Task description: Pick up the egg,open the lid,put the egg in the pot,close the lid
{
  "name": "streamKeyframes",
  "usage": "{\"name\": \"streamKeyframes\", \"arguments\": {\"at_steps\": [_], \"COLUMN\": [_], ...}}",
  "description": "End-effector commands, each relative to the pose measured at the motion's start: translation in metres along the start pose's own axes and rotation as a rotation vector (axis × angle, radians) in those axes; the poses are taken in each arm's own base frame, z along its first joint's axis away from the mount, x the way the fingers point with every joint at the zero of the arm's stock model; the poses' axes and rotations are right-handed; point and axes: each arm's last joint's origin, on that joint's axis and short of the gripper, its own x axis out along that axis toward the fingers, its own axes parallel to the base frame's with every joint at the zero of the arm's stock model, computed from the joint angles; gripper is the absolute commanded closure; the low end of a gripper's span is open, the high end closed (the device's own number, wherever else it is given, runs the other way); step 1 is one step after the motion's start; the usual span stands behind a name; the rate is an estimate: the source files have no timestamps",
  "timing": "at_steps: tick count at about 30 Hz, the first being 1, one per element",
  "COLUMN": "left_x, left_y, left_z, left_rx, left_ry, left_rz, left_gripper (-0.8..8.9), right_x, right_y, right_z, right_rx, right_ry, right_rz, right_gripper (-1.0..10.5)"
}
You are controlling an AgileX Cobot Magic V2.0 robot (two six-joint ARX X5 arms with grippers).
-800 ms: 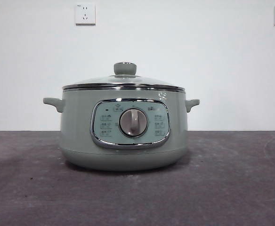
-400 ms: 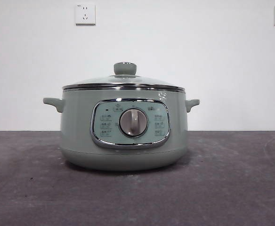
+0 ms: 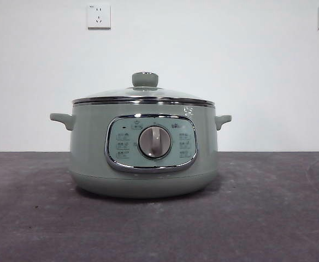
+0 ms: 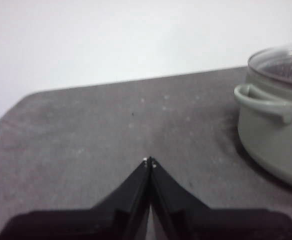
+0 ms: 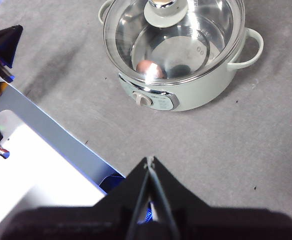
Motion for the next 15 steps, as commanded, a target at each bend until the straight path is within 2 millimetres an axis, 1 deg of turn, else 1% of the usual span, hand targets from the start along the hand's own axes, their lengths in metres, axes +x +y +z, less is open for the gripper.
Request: {"name": "streamKeyframes", "arguments": {"at_steps": [1, 4, 7, 15], "left_x": [0.0009, 0.0005, 0.0006, 0.0006], "left_y": [-0.0007, -0.0011, -0.0011, -0.001], "left_z": [-0.0083, -0.0133, -0.0127, -0.0128], "left_rx": [-0.015, -0.043, -0.083, -0.082], "left_ry": [0.049, 0.101, 0.095, 0.096], "left_rz": [-0.014, -0.015, -0.014, -0.009], "left_gripper": [8.17, 8.17, 8.17, 8.17], "right_x": [-0.0005, -0.0005, -0.0005, -0.0005], "right_y": [0.0003, 0.0003, 0.0003, 0.0003], "right_z": [-0.002, -0.002, -0.002, -0.002], "right_rx": [0.011, 0.011, 0.011, 0.011], "right_ry": [0.015, 0.015, 0.015, 0.015], "right_rz": [-0.002, -0.002, -0.002, -0.002], "right_gripper": [9.5, 9.5, 9.5, 9.5]}}
